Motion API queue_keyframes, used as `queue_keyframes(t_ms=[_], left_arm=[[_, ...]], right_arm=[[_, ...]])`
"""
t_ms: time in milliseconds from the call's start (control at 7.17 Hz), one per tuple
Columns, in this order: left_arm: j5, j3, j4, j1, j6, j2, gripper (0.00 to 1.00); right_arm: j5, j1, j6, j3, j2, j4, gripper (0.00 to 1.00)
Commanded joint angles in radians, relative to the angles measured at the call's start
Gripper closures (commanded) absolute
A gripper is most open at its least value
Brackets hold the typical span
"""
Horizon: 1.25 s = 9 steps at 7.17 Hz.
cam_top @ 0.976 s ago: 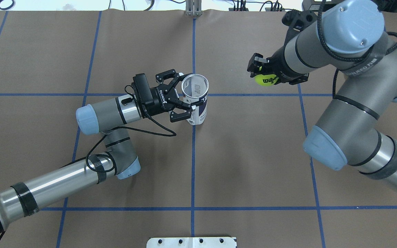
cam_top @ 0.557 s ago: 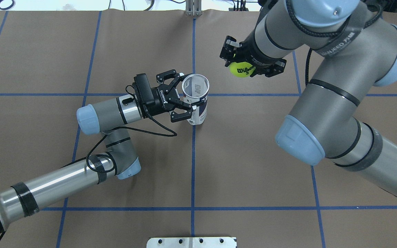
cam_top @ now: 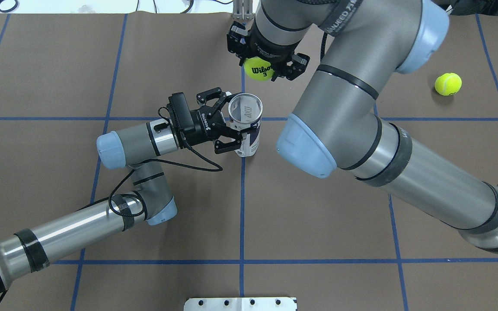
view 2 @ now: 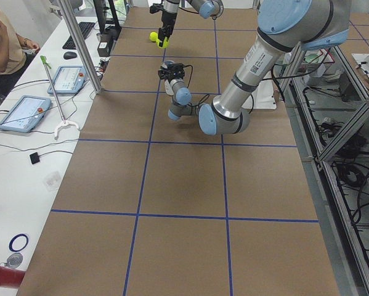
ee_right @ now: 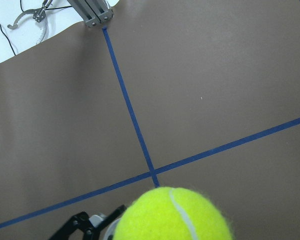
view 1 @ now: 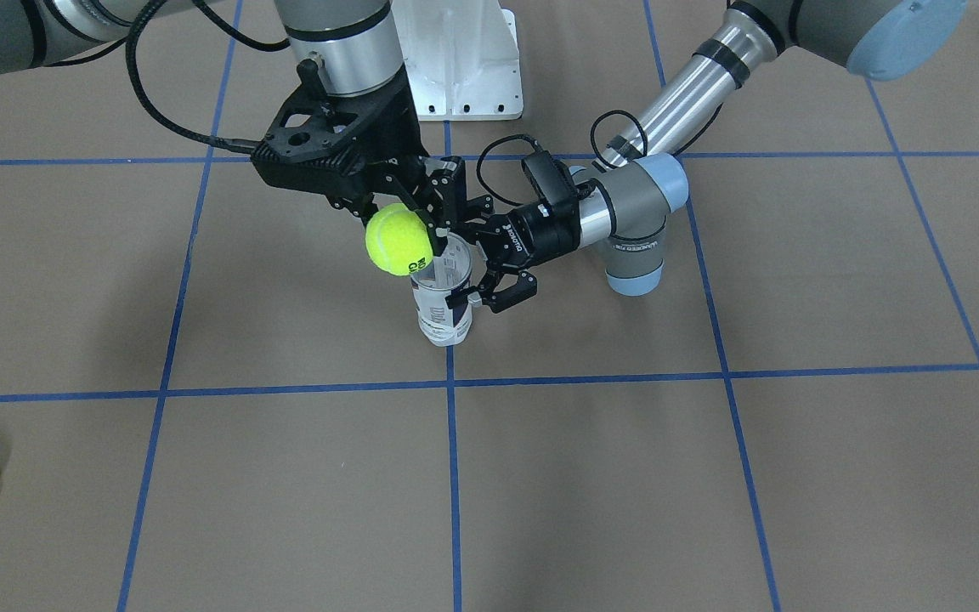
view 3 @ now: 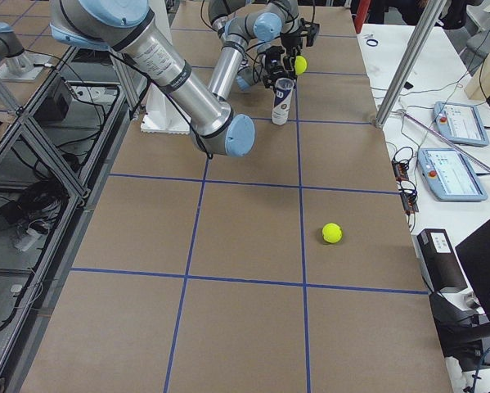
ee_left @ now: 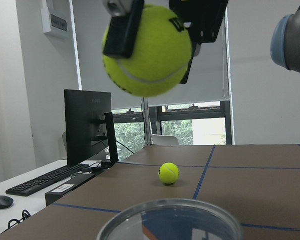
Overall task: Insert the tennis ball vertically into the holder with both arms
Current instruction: 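Lower the ball into the cup and open the right gripper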
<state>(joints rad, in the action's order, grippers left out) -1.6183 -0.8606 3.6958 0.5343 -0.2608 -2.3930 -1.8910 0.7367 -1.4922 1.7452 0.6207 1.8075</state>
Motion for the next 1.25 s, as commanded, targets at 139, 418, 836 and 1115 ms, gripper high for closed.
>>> queue_keyframes(t_ms=[139, 418, 836, 1115], left_arm=[[0.000, -0.005, -0.017, -0.001, 0.000, -0.002, 0.07], [0.000, -0.005, -0.017, -0.001, 0.000, -0.002, 0.07], [0.000, -0.006, -0.017, -0.001, -0.002, -0.003, 0.07], [0.000, -0.006, -0.017, -0.001, -0.002, -0.003, 0.07]], right_arm=[[0.044, -0.060, -0.003, -0.032, -0.033, 0.073, 0.91], [0.061, -0.080, -0.002, -0.035, -0.033, 0.073, 0.59], [0.070, -0.088, 0.000, -0.035, -0.032, 0.073, 0.07], [0.093, -0.095, 0.001, -0.033, -0.033, 0.073, 0.01]])
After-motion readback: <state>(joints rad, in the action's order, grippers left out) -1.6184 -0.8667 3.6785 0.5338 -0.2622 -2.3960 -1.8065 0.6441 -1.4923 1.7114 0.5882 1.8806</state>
